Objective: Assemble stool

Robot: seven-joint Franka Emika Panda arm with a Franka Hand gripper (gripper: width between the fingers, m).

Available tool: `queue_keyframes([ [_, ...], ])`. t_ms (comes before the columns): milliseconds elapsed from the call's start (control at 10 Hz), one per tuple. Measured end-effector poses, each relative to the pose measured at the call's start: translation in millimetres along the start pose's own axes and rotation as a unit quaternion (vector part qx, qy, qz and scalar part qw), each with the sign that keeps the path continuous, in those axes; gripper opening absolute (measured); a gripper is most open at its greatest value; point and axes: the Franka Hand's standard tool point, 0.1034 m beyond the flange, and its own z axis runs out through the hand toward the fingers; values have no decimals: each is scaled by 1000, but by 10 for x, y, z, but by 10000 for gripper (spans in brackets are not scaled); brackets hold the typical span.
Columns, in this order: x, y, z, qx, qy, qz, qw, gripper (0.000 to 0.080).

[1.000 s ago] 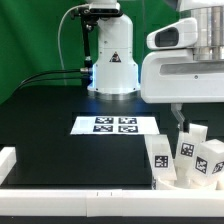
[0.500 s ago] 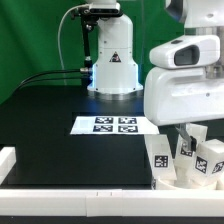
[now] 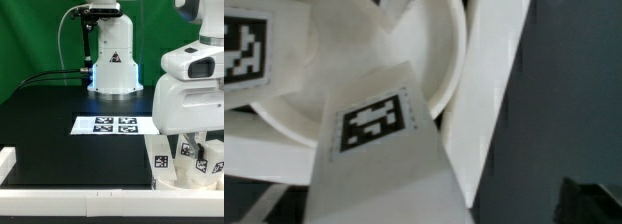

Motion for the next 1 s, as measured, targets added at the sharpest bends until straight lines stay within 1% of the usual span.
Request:
queue_keyframes([
  [100, -2, 11, 4, 0, 0, 1, 1000, 500],
  [200, 0, 12, 4, 0, 0, 41, 999, 500],
  [300, -4, 34, 6, -1, 0, 77, 997, 363],
  [400, -6, 42, 10, -1, -1, 102, 995, 345],
  [600, -4, 163, 5, -3, 2, 186, 982, 344],
  [700, 15, 187, -3, -3, 9, 257, 966, 344],
  [800, 2, 210, 2, -2, 18, 357, 934, 344],
  [900, -26, 253, 4, -3, 21, 428, 904, 343],
  [1000, -26, 256, 3, -3, 20, 439, 898, 343],
])
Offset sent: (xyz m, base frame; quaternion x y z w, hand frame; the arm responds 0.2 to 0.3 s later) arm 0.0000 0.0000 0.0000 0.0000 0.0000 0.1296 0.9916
